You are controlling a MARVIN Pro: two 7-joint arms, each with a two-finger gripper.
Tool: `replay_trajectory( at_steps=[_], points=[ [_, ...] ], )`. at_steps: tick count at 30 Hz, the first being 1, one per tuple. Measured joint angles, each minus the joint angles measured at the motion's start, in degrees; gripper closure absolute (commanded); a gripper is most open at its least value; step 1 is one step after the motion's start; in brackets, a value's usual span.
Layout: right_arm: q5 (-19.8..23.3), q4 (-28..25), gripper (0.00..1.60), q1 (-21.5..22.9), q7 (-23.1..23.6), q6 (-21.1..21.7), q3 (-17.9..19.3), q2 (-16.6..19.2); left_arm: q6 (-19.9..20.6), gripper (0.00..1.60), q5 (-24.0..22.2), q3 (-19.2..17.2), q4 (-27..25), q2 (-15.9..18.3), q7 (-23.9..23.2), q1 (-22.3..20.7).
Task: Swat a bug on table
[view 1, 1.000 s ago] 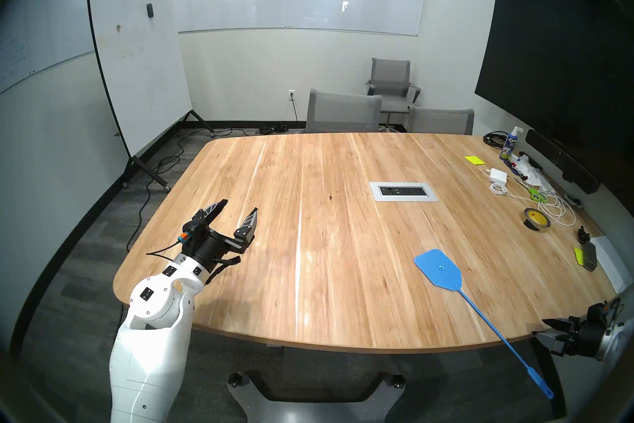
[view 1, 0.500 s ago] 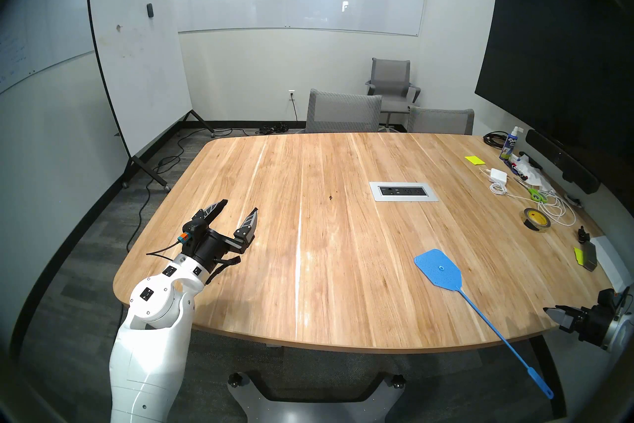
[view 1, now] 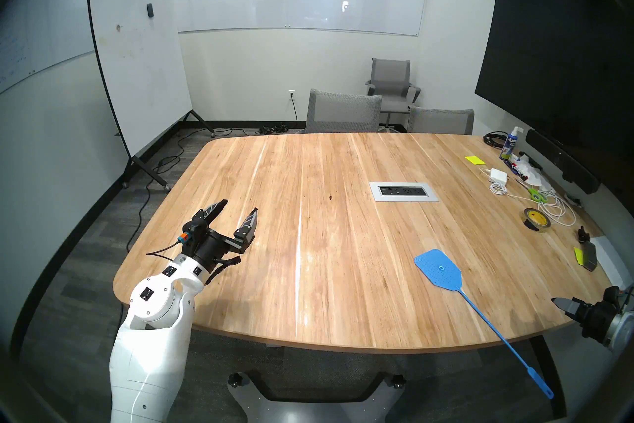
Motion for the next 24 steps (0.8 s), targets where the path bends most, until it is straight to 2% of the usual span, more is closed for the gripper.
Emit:
replay_trajectory(
  at_steps=[12,18,24],
  points=[
    [5.69,7.87,0.0,6.15,1.2,-1.49,-0.74,1.73,0.0,0.0,0.0,-0.01,0.0,0.0,-0.01,0.0],
    [7.05,10.02,0.0,6.79,1.35,-1.52,-0.27,2.09,0.0,0.0,0.02,-0.01,0.0,-0.01,-0.01,0.0],
    [8.35,9.56,0.0,4.57,1.32,-1.51,1.63,1.23,0.0,0.0,0.02,-0.01,-0.01,-0.01,-0.01,0.0]
  ],
)
